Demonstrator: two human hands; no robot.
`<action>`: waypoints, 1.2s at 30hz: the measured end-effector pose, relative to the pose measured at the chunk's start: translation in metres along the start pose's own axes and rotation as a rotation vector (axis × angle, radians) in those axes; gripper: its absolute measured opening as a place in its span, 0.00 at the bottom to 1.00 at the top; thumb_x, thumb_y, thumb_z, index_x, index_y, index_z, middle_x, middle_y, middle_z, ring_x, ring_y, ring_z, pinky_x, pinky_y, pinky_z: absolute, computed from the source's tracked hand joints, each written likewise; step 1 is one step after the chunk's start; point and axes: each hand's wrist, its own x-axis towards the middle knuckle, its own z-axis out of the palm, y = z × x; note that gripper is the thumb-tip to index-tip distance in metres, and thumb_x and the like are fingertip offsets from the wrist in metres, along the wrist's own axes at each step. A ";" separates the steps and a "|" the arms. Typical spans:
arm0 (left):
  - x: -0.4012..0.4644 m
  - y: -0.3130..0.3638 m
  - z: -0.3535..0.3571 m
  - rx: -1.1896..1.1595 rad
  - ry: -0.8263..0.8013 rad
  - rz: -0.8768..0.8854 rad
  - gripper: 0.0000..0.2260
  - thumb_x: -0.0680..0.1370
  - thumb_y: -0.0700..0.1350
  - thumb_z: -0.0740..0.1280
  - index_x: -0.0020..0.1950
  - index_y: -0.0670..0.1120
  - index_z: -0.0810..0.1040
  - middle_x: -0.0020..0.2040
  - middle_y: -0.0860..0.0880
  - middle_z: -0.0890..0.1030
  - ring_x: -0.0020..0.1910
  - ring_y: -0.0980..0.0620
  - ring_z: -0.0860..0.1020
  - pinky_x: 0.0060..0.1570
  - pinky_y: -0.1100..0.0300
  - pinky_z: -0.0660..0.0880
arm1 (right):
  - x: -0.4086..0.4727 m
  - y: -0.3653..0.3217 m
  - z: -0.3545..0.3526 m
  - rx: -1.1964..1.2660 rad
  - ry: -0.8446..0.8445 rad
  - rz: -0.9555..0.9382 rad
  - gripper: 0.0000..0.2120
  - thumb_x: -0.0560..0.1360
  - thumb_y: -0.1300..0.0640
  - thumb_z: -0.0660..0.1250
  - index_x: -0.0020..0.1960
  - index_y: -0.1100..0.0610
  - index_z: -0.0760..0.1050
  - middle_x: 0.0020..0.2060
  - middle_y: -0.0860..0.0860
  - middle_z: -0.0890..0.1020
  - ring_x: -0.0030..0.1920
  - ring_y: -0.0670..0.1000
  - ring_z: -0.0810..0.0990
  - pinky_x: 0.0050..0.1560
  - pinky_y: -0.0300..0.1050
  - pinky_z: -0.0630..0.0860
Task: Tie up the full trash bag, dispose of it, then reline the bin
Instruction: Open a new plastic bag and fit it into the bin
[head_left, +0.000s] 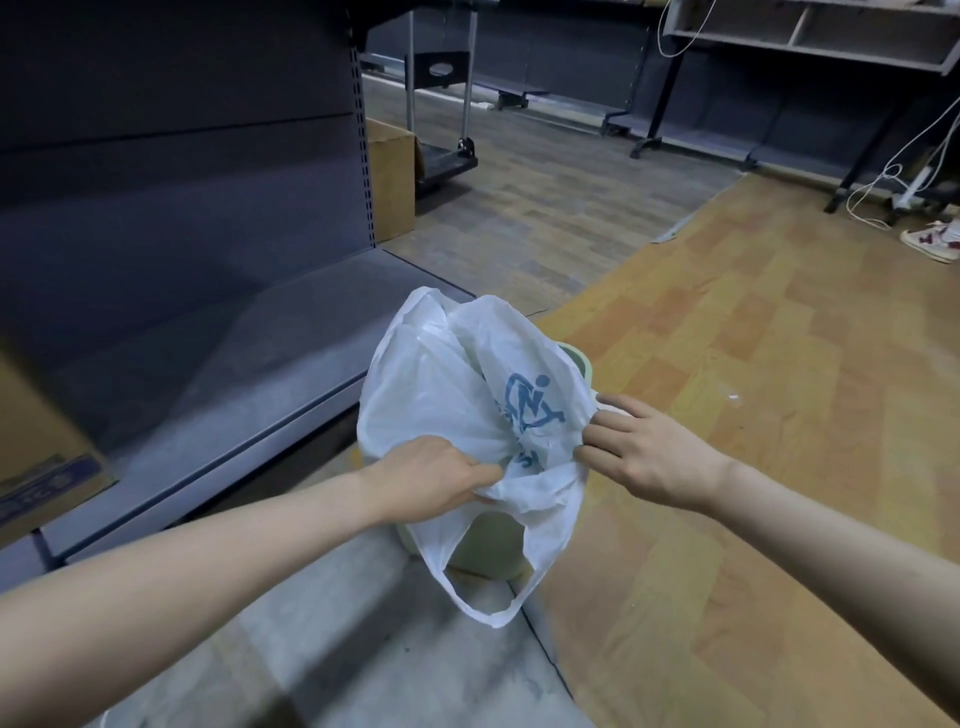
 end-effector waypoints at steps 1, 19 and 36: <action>-0.001 -0.001 -0.002 -0.018 -0.024 -0.019 0.09 0.73 0.48 0.57 0.37 0.48 0.58 0.22 0.51 0.67 0.22 0.49 0.56 0.23 0.68 0.51 | -0.001 0.001 0.000 -0.014 0.029 0.006 0.15 0.72 0.71 0.56 0.34 0.61 0.77 0.29 0.53 0.74 0.31 0.56 0.74 0.59 0.52 0.73; 0.020 0.027 -0.025 -0.233 -0.162 -0.053 0.30 0.72 0.68 0.51 0.59 0.46 0.75 0.45 0.49 0.81 0.41 0.45 0.77 0.44 0.55 0.73 | 0.009 0.006 0.011 -0.044 -0.086 0.051 0.31 0.58 0.74 0.55 0.58 0.57 0.74 0.61 0.57 0.75 0.63 0.58 0.74 0.64 0.59 0.70; 0.009 -0.032 -0.021 -0.013 -0.409 -0.063 0.22 0.68 0.57 0.48 0.39 0.45 0.75 0.34 0.45 0.78 0.39 0.45 0.75 0.62 0.51 0.65 | 0.027 -0.022 0.025 0.095 -0.270 0.302 0.19 0.50 0.61 0.83 0.28 0.55 0.72 0.18 0.49 0.69 0.23 0.50 0.60 0.23 0.34 0.43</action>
